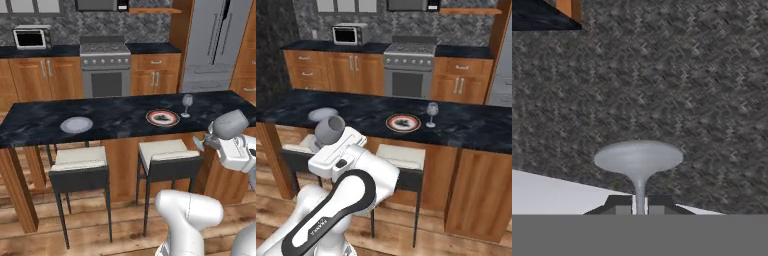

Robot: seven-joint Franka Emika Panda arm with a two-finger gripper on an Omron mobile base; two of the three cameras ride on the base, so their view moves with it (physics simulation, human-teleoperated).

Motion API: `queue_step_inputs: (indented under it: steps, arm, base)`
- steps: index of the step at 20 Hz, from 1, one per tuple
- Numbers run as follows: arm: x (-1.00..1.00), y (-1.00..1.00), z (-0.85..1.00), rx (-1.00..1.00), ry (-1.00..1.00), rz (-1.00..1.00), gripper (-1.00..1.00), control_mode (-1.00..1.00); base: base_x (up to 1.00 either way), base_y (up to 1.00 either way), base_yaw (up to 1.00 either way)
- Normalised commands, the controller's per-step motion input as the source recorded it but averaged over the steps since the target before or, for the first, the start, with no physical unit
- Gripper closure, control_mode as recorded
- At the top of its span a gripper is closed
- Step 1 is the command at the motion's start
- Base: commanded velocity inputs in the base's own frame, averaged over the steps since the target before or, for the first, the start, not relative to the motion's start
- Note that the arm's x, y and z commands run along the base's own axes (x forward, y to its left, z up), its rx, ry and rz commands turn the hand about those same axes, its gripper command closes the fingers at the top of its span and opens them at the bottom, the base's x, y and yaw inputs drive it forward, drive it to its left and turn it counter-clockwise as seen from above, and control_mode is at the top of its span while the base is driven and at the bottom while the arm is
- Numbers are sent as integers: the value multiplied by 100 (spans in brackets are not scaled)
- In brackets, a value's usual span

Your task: Retrieve the wine glasses from the counter and place one next to each plate.

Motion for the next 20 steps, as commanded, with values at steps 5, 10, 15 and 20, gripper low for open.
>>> queue_step_inputs:
  steps: [5, 10, 15, 20]
  arm:
    - [0, 0, 0, 0, 0, 0, 100, 100]
    - [0, 0, 0, 0, 0, 0, 100, 100]
    - [0, 0, 0, 0, 0, 0, 100, 100]
    - [0, 0, 0, 0, 0, 0, 100, 100]
  base:
    - [-3, 96, -36]
    - [31, 80, -34]
    - [82, 51, -19]
    - [92, 52, -8]
